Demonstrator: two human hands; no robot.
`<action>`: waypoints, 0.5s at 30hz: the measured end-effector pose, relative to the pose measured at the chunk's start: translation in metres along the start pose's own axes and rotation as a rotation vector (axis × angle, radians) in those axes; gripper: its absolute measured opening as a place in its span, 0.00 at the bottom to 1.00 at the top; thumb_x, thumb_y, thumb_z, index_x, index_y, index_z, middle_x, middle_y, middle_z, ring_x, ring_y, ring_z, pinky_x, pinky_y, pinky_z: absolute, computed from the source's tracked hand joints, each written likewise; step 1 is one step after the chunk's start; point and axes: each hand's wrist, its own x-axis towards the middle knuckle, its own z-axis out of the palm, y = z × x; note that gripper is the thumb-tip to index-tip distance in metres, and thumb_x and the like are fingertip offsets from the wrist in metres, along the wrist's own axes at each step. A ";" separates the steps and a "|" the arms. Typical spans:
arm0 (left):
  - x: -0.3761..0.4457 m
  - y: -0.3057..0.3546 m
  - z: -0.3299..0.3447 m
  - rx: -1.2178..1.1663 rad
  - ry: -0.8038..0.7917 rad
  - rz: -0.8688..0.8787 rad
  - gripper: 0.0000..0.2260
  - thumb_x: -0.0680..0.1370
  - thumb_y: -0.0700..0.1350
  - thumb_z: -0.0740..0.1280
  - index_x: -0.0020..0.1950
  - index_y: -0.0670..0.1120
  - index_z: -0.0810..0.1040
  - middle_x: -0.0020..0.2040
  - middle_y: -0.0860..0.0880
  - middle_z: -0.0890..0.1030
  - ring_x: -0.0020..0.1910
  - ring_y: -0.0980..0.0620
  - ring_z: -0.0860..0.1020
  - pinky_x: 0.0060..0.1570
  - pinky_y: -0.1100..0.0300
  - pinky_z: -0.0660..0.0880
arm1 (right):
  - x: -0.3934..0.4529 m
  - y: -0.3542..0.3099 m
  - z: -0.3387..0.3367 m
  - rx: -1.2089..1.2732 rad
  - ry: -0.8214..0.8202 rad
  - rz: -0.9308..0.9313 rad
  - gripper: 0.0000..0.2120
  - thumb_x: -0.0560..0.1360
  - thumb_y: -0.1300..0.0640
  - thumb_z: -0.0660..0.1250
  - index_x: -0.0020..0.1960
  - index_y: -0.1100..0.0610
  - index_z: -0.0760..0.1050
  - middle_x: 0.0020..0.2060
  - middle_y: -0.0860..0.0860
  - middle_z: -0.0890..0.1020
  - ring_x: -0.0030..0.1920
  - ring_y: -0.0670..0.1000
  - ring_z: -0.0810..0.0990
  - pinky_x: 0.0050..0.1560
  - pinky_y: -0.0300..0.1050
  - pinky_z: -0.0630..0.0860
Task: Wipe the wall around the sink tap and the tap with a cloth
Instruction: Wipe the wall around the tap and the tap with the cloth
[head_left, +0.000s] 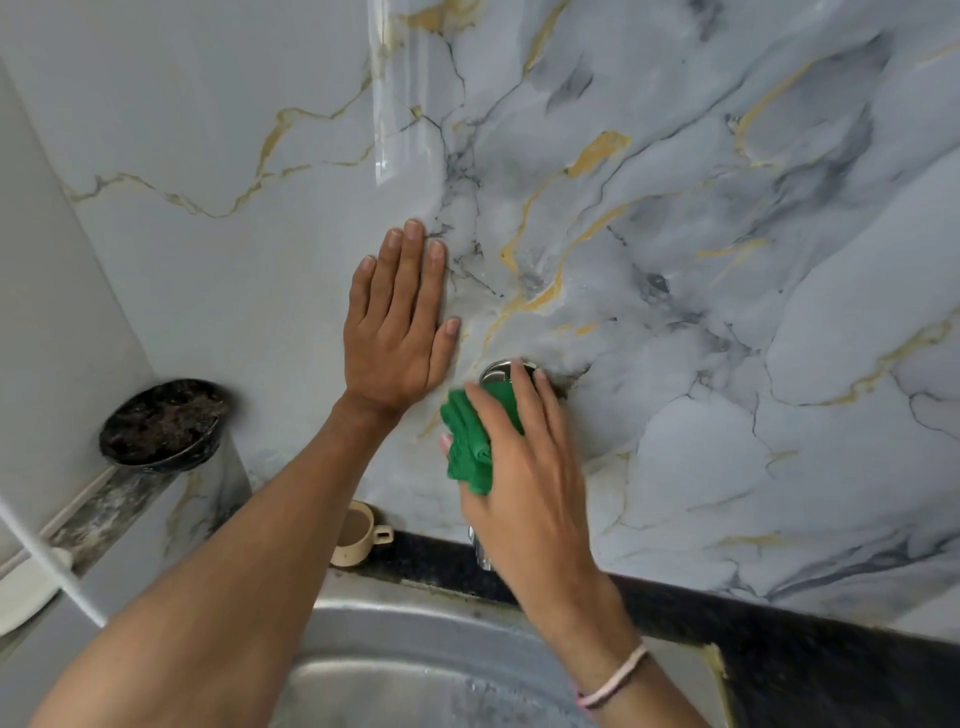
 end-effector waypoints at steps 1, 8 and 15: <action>0.000 0.000 0.000 0.003 -0.005 0.001 0.29 0.84 0.52 0.48 0.83 0.40 0.53 0.82 0.42 0.57 0.85 0.45 0.48 0.86 0.50 0.47 | -0.005 0.000 0.004 -0.035 -0.001 -0.004 0.31 0.77 0.44 0.71 0.77 0.49 0.69 0.81 0.57 0.65 0.82 0.58 0.60 0.76 0.61 0.70; 0.004 0.005 -0.027 0.005 -0.148 -0.060 0.29 0.85 0.51 0.53 0.84 0.41 0.54 0.83 0.38 0.57 0.85 0.44 0.53 0.84 0.46 0.59 | -0.079 0.008 0.009 -0.199 -0.049 -0.297 0.37 0.71 0.52 0.74 0.77 0.52 0.68 0.83 0.60 0.59 0.83 0.63 0.54 0.80 0.61 0.57; 0.014 0.061 -0.173 -0.524 -0.709 -0.465 0.27 0.85 0.59 0.55 0.74 0.42 0.74 0.74 0.40 0.75 0.74 0.42 0.73 0.76 0.47 0.71 | -0.160 0.018 -0.050 0.314 -0.214 0.169 0.17 0.76 0.46 0.73 0.62 0.49 0.82 0.69 0.59 0.74 0.71 0.58 0.72 0.74 0.38 0.65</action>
